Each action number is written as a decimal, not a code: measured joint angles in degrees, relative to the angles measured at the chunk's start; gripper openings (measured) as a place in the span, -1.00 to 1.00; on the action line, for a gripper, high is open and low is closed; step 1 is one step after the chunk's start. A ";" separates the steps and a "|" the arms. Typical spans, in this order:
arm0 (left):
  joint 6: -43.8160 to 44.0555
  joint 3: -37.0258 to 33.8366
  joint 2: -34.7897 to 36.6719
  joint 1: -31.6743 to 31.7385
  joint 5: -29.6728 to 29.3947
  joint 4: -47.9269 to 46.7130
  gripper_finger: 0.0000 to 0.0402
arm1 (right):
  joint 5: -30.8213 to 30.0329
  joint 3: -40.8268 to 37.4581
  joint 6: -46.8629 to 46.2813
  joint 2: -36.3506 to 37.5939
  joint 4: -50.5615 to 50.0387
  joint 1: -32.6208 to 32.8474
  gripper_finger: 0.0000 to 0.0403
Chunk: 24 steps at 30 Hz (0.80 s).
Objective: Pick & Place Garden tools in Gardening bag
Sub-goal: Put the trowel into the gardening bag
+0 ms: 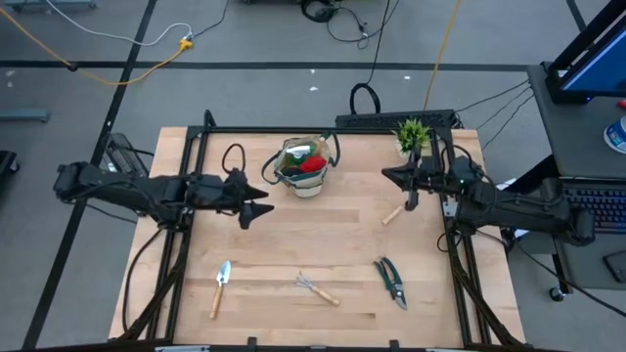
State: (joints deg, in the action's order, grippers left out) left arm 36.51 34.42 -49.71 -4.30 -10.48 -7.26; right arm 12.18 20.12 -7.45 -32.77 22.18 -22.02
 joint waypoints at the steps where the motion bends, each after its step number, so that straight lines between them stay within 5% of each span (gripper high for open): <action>1: 0.00 1.00 0.00 -0.60 0.00 -1.49 0.46 | 0.13 -1.21 -0.77 0.66 1.09 0.00 -1.00; 11: 11.10 17.61 -5.53 -6.42 1.69 -32.23 0.46 | -0.21 -11.07 -5.61 6.21 13.88 0.00 -1.00; 16: 24.83 22.09 -10.02 -9.28 10.43 -45.28 0.47 | -1.81 -11.85 -5.59 6.71 14.50 -0.02 -1.00; 24: 44.85 22.35 -15.78 -16.18 25.47 -52.27 0.46 | -1.86 -11.85 -5.51 6.69 14.47 -0.02 -1.00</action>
State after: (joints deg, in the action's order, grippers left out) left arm 81.36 56.77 -65.50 -20.48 14.99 -59.53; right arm 10.32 8.27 -12.96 -26.09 36.65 -22.04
